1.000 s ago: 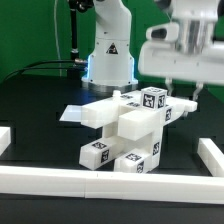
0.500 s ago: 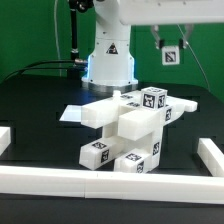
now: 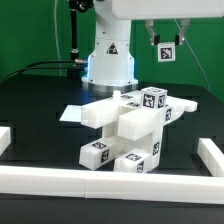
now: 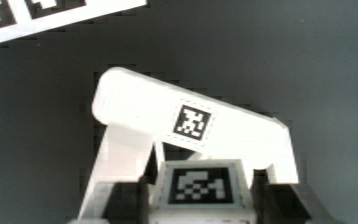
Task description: Assemble chair
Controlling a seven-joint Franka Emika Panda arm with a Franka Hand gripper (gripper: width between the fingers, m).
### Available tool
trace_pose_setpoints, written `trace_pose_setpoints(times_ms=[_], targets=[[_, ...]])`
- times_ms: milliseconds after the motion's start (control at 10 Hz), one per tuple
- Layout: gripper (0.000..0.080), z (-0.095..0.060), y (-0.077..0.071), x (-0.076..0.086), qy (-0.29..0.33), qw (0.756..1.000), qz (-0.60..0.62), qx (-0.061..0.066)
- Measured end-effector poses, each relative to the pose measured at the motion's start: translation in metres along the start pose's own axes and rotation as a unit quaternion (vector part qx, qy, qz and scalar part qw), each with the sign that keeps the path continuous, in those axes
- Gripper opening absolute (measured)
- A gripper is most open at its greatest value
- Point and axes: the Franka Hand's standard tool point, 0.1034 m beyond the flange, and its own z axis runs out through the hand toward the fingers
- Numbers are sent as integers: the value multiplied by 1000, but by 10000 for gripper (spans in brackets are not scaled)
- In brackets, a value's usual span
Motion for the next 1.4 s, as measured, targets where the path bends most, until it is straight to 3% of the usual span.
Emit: trace_pose_setpoints(times_ms=[100,200,300,800,1000,1200,1400], targets=[[278,6,17,15,-17,999,-37,-25],[278,-17,25,46,-2,997,-73,-22],[278,-23,30,60,5,995,-95,-23],[278,-23,32,63,3,995,-96,-25],[278,-29,48,82,13,992,-121,-13],[278,-11,56,83,17,992,-123,-11],[278,1,62,84,21,992,-125,-19]])
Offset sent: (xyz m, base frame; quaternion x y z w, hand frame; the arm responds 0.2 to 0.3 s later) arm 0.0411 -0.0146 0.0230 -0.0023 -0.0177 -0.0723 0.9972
